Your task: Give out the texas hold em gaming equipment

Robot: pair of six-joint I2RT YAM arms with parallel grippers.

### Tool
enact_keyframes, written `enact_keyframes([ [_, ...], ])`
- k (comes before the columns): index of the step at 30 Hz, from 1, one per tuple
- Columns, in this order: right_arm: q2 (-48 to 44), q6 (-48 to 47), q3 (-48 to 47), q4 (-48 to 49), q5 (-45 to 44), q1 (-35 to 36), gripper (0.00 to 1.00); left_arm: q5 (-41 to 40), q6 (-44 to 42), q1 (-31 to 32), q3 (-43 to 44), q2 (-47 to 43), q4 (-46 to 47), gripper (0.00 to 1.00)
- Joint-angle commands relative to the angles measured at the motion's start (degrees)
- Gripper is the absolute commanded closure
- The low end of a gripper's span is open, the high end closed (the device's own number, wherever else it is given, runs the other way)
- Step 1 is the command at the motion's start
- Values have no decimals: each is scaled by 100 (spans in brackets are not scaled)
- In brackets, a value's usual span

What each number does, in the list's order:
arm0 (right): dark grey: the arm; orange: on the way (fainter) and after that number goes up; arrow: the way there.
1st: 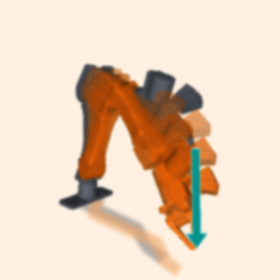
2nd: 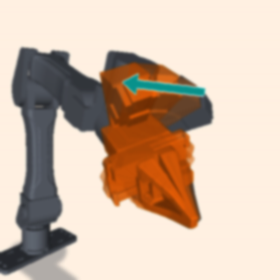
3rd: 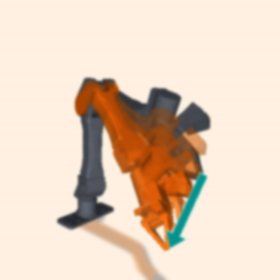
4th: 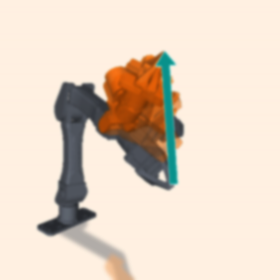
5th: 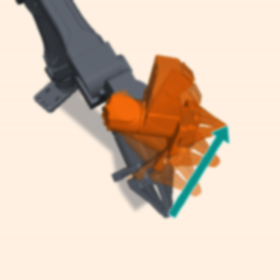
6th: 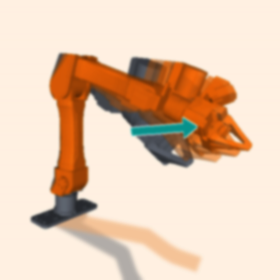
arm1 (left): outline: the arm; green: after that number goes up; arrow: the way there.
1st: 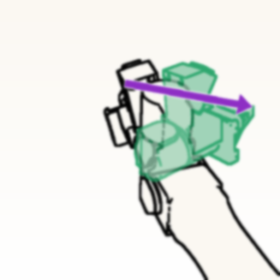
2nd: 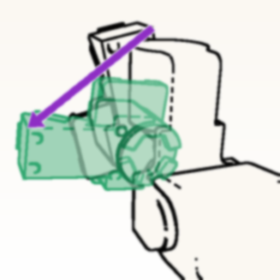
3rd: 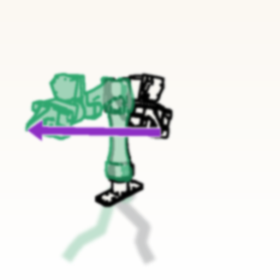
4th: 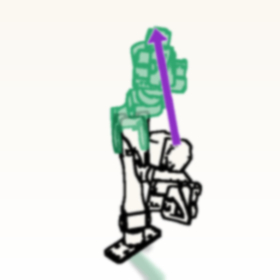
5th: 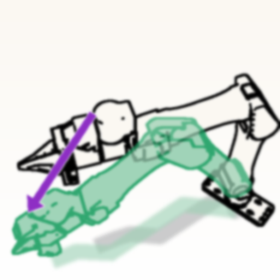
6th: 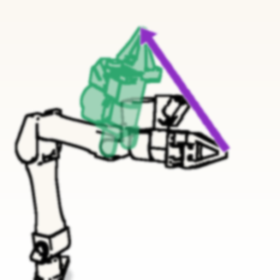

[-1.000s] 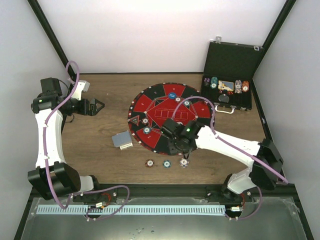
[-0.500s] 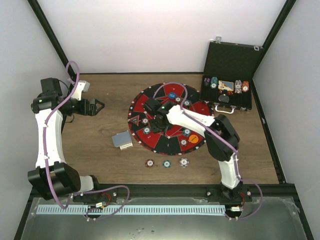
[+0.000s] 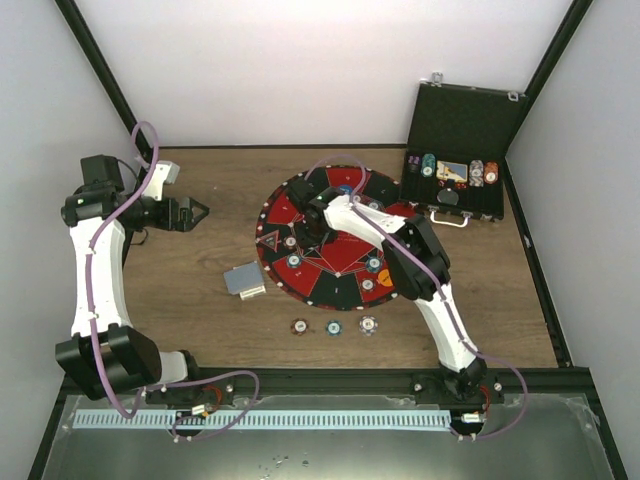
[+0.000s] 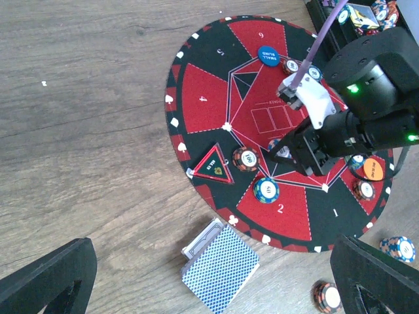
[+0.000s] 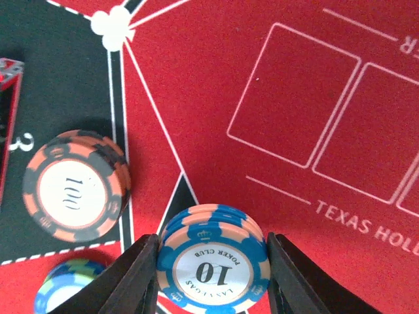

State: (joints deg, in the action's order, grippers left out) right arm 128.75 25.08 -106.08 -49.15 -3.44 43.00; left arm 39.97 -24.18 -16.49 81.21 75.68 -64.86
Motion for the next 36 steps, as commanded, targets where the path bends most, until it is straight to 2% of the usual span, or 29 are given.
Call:
enact_keyframes([
  [1, 266, -75, -352, 24, 139, 0, 74, 40, -77, -25, 123, -23, -35, 0],
  [6, 362, -81, -389, 41, 170, -7, 73, 42, -86, -29, 132, -11, -33, 0],
  [13, 194, -144, -414, -87, 47, -28, 49, 113, -50, -21, 143, 17, -35, 0],
  [18, -155, -218, -466, -297, -172, -46, 39, 133, -50, -23, 125, 1, -40, 0],
  [22, -637, -222, -364, -488, -298, -48, 38, 156, -30, -27, 132, 13, -44, 0],
  [26, -1484, -134, 498, -358, -319, -13, 34, 138, -42, -28, 124, 34, -35, 0],
  [28, -2057, -66, 1182, -213, -309, 32, 28, 128, -42, -32, 115, 43, -28, 0],
  [36, -4077, 631, 3912, -17, -289, 318, 19, 208, 25, -25, 108, 60, 6, 0],
])
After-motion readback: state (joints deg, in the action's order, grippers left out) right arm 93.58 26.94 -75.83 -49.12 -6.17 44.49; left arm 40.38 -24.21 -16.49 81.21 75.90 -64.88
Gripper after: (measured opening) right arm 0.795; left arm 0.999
